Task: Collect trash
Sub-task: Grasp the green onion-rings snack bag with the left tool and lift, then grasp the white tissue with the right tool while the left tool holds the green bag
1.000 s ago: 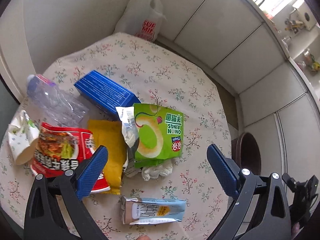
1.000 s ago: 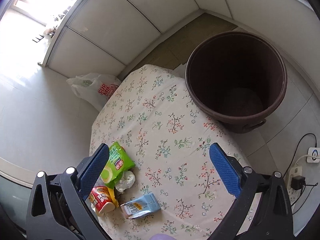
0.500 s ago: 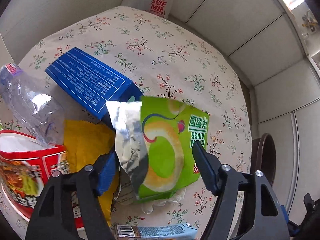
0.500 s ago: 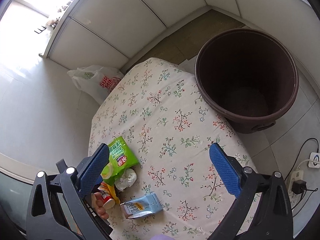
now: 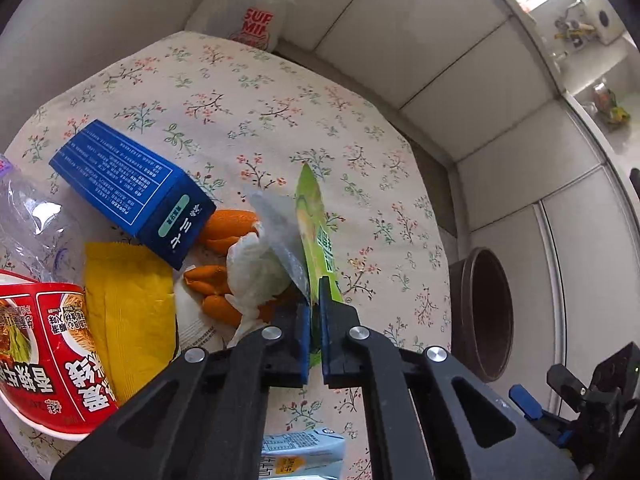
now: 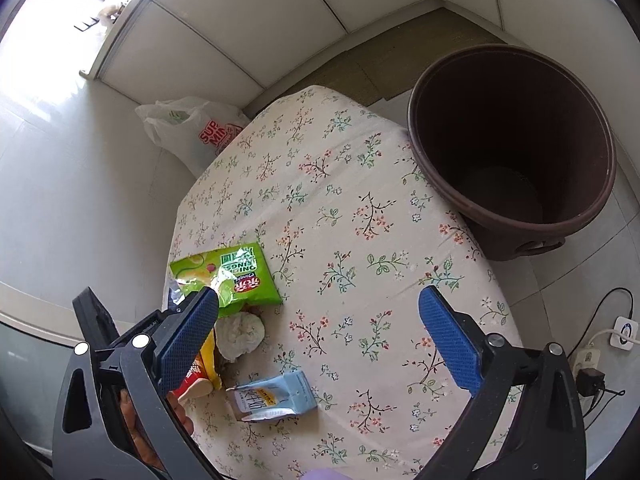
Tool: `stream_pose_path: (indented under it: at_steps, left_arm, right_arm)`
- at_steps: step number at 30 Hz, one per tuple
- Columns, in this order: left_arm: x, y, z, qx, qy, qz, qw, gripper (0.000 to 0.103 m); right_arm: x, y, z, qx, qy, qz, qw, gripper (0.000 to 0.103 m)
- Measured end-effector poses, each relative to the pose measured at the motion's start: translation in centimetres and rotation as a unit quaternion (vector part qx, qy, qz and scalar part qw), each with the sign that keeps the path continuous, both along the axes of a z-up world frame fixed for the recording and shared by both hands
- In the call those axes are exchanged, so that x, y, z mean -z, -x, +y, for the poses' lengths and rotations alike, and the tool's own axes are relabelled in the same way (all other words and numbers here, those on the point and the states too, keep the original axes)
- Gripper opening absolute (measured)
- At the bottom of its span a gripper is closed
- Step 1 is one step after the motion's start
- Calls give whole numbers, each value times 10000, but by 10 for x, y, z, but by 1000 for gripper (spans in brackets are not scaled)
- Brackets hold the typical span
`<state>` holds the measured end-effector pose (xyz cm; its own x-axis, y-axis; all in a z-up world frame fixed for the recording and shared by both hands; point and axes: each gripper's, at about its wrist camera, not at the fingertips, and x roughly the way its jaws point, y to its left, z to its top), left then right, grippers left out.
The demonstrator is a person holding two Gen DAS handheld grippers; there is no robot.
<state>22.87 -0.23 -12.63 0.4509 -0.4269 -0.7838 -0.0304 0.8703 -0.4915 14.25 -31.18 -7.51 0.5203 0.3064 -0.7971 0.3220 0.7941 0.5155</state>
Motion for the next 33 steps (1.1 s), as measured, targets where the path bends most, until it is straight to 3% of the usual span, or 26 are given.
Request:
stream_pose_path:
  at_steps: [8, 15, 21, 28, 30, 31, 33]
  left_arm:
    - [-61, 40, 19, -132, -46, -940, 9955, 0]
    - [-120, 78, 67, -661, -207, -1821, 9808, 0]
    - [-138, 89, 96, -854, -126, -2062, 9747, 1]
    - [-135, 93, 107, -873, 0, -1913, 9776, 1]
    - [-134, 95, 110, -888, -1, -1896, 9778, 1]
    - [-134, 95, 111, -894, -9, -1892, 9779, 1]
    - [-133, 96, 114, -896, -21, -1889, 9779, 1]
  right_arm:
    - [13, -18, 45, -611, 441, 146, 9971, 96]
    - [43, -41, 111, -1370, 717, 432, 9870, 96]
    - [79, -54, 165, -1806, 733, 793, 9776, 96]
    - [101, -66, 199, -1770, 540, 853, 9790, 95]
    - [110, -70, 207, -1769, 575, 970, 9777, 83]
    - [112, -71, 211, -1778, 688, 962, 9769, 81]
    - [110, -72, 218, -1850, 946, 819, 9747, 58]
